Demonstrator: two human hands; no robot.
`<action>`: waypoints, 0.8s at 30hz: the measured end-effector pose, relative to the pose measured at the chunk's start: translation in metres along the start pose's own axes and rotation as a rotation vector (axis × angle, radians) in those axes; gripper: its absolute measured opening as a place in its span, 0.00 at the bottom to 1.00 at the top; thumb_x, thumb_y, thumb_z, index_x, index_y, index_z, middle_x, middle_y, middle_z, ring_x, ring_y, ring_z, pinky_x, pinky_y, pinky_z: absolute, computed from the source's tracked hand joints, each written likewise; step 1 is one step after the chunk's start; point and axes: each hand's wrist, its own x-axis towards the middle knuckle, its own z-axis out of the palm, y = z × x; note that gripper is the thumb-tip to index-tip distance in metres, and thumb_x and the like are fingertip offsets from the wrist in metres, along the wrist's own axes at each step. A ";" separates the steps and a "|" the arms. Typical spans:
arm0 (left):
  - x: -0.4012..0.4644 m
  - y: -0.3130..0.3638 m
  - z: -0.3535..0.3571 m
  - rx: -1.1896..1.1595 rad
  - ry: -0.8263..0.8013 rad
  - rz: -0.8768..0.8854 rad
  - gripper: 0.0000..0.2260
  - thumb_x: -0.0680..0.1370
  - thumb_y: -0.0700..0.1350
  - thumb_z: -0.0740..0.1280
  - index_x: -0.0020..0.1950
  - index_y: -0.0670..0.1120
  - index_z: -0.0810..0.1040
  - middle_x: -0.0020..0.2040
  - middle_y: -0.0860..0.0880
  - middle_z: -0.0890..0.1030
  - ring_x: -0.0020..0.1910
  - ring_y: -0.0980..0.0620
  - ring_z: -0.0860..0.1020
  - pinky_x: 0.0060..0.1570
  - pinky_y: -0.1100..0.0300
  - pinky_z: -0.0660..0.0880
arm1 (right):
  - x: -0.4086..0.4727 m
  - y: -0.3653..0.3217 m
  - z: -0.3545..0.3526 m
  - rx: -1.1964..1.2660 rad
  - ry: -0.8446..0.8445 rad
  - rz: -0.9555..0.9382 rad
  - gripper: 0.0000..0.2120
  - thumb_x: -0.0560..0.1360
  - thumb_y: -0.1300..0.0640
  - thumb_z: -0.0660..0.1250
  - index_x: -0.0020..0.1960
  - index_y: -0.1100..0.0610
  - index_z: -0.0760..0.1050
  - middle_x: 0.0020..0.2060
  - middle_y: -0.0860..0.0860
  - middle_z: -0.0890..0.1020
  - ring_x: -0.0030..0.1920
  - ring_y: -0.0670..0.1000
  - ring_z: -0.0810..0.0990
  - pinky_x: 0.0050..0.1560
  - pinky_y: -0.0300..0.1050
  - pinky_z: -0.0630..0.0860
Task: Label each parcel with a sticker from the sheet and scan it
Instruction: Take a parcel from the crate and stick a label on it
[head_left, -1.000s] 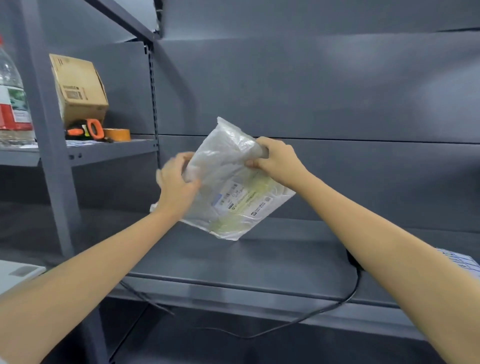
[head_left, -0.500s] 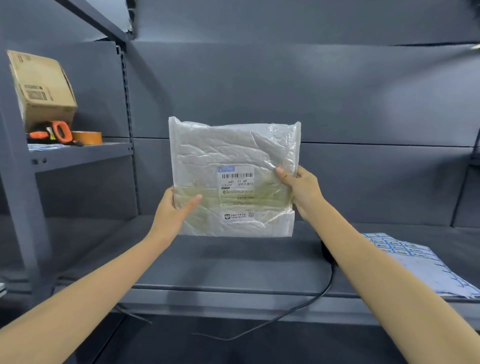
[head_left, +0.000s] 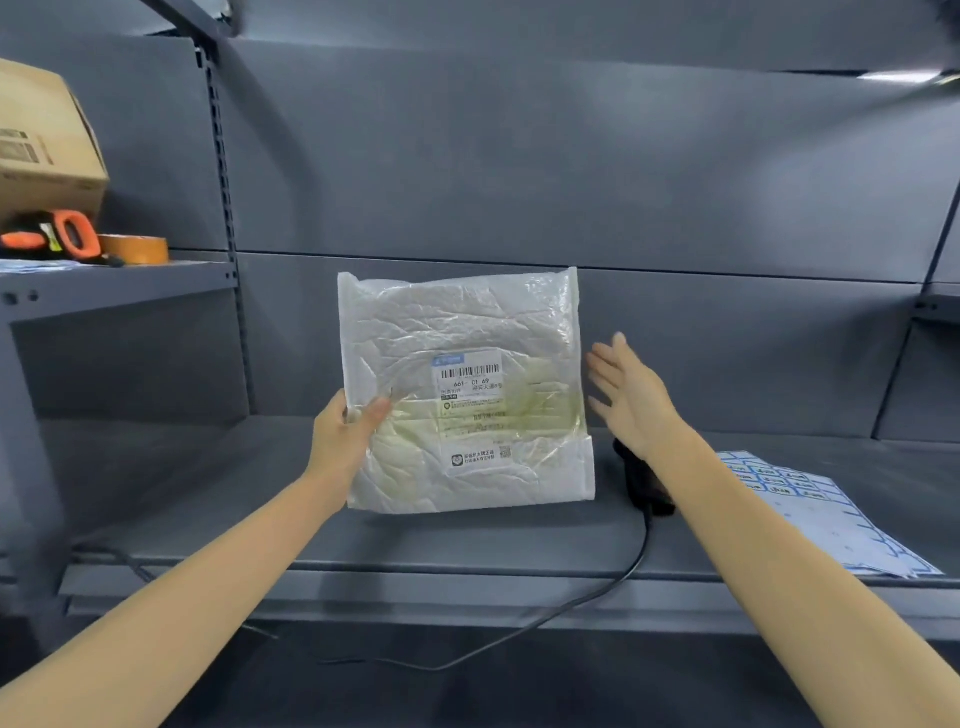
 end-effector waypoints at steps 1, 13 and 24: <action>0.001 -0.003 -0.001 -0.013 0.012 -0.009 0.08 0.76 0.47 0.70 0.53 0.53 0.77 0.50 0.51 0.83 0.48 0.51 0.82 0.51 0.50 0.79 | 0.007 0.001 -0.008 -0.070 0.125 0.008 0.21 0.80 0.46 0.59 0.68 0.56 0.71 0.64 0.48 0.75 0.67 0.51 0.71 0.69 0.51 0.67; 0.002 -0.027 0.003 -0.050 0.091 -0.049 0.05 0.73 0.48 0.73 0.47 0.51 0.80 0.44 0.51 0.83 0.44 0.52 0.81 0.42 0.58 0.77 | 0.049 0.105 -0.069 -1.276 0.506 0.175 0.44 0.75 0.45 0.68 0.74 0.70 0.49 0.74 0.68 0.53 0.75 0.65 0.49 0.74 0.55 0.50; -0.002 -0.027 0.008 -0.083 0.070 -0.029 0.08 0.76 0.45 0.70 0.54 0.49 0.79 0.45 0.53 0.83 0.41 0.59 0.82 0.35 0.68 0.76 | 0.052 0.086 -0.076 -1.135 0.585 0.292 0.29 0.73 0.59 0.69 0.69 0.68 0.63 0.66 0.62 0.70 0.67 0.62 0.66 0.63 0.49 0.66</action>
